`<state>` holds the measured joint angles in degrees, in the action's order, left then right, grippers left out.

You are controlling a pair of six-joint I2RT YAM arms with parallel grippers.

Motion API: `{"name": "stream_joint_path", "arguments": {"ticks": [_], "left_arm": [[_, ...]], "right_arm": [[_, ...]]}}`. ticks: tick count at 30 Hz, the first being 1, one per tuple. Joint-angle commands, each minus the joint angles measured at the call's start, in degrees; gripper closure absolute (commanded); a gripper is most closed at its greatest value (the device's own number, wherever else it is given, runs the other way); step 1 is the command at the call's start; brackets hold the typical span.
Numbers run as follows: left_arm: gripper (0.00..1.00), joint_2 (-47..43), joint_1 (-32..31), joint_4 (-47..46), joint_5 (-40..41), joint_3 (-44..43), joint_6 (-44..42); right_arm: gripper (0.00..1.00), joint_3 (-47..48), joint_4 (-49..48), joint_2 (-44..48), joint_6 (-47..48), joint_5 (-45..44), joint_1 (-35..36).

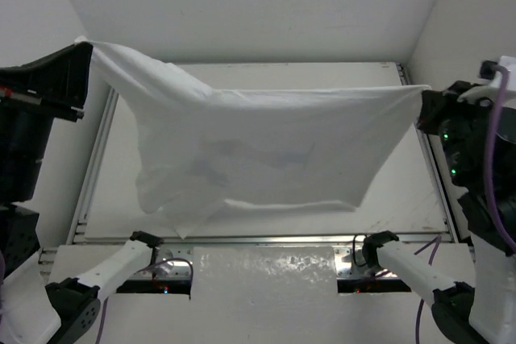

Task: Fold and stack the t-shirts
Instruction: Flatten out the tshirt

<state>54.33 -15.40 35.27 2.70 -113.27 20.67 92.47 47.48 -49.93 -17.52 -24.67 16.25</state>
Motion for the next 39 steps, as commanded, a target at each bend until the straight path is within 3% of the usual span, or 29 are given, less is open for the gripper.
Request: {"name": "stream_joint_path", "arguments": {"ticks": [1,4,11,14,16,21,25,27,32,37,39], "left_arm": [[1.0,-2.81,0.19,-6.58,-4.1,2.25,-1.59],[1.0,-0.82,0.19,-4.17,-2.96,-1.22,-0.63],[1.0,11.84,0.19,0.94,2.22,-2.92,2.45],[1.0,21.14,0.28,-0.02,1.7,-4.93,1.4],[1.0,30.28,0.37,-0.99,-0.05,-10.28,-1.85],[1.0,51.44,3.52,-3.88,-3.91,-24.52,-5.55],[1.0,60.53,8.27,-11.08,-9.37,-33.81,-4.06],[1.0,62.74,12.73,-16.69,-14.46,-36.66,-0.74],[1.0,58.01,22.67,-33.57,-21.14,-34.47,5.69],[1.0,57.2,27.34,-48.06,-29.22,-35.09,12.79],[1.0,57.38,27.35,-50.72,-32.91,-34.3,12.56]], "right_arm": [[1.0,6.93,1.73,0.28,2.05,-4.6,-0.17],[1.0,12.46,3.75,-4.27,3.98,-5.65,-0.08],[1.0,8.53,-1.25,-16.67,6.26,-4.87,-0.25],[1.0,10.61,-4.24,-25.78,5.84,-0.06,-5.58],[1.0,16.74,-4.24,-31.6,5.04,7.04,-8.5],[1.0,34.94,-2.66,-54.01,7.06,12.35,-11.41],[1.0,46.56,-6.6,-62.81,7.15,16.23,-13.17],[1.0,47.71,-10.54,-64.14,7.32,17.72,-14.23],[1.0,47.11,-18.38,-63.54,6.53,20.18,-18.53],[1.0,38.94,-29.44,-58.36,6.44,24.04,-20.2],[1.0,39.28,-28.24,-58.79,6.53,25.88,-20.29]]}}
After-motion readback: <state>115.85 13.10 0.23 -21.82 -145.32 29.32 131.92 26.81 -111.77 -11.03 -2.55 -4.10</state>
